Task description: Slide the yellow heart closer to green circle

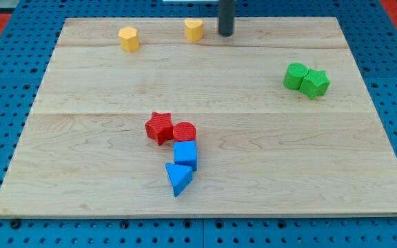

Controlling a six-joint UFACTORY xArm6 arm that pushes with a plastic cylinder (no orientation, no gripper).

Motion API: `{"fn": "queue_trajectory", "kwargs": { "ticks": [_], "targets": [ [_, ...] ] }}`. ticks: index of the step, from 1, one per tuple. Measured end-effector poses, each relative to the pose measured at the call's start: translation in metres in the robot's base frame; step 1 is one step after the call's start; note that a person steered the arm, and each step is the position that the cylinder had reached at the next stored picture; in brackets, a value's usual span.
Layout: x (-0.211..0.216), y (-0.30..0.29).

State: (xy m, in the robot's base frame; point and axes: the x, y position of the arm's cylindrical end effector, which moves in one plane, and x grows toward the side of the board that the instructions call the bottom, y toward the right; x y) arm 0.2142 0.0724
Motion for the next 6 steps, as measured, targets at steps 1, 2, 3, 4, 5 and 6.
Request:
{"fn": "queue_trajectory", "kwargs": {
  "ticks": [1,2,3,4,5,6],
  "targets": [
    [-0.003,-0.057],
    [0.037,-0.075],
    [0.017,-0.082],
    [-0.021,-0.082],
    [-0.011,-0.104],
    [0.044,-0.103]
  ]
}}
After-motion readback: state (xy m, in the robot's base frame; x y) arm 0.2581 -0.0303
